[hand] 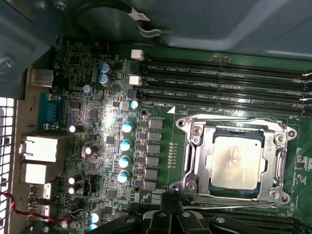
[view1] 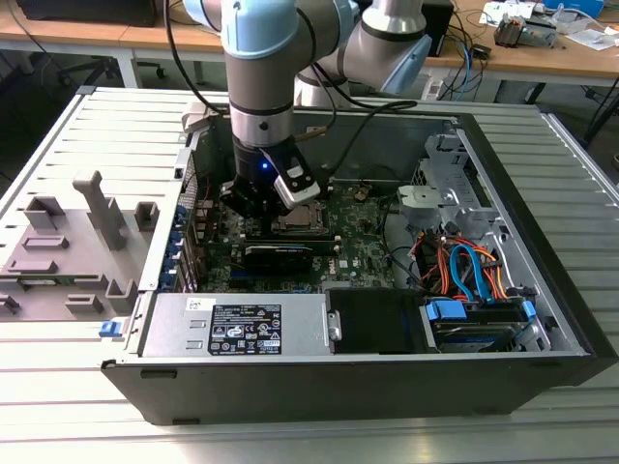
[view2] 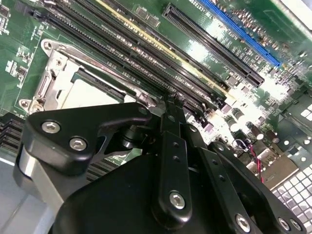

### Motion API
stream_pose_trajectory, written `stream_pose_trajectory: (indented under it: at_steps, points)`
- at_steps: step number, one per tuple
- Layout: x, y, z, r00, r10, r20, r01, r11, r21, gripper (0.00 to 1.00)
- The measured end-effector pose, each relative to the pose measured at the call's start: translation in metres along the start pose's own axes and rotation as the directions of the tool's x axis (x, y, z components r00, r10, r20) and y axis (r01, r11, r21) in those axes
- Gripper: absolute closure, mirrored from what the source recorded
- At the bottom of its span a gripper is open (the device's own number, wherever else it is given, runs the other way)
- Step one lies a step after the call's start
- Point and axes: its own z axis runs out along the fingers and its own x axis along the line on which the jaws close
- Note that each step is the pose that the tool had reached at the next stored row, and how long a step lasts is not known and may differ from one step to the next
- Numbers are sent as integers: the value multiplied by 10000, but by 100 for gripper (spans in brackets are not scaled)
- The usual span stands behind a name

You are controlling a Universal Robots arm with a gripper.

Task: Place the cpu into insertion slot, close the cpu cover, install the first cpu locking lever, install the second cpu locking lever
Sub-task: 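Install the second cpu locking lever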

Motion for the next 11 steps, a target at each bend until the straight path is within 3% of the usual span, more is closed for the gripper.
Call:
stream_pose_trajectory:
  at_steps: [3, 11]
  points:
    - [-4, 43, 0, 10000, -43, 7, 43, 10000, -7, 89]
    - [-4, 55, 31, 10000, -68, 13, 68, 10000, -21, 89]
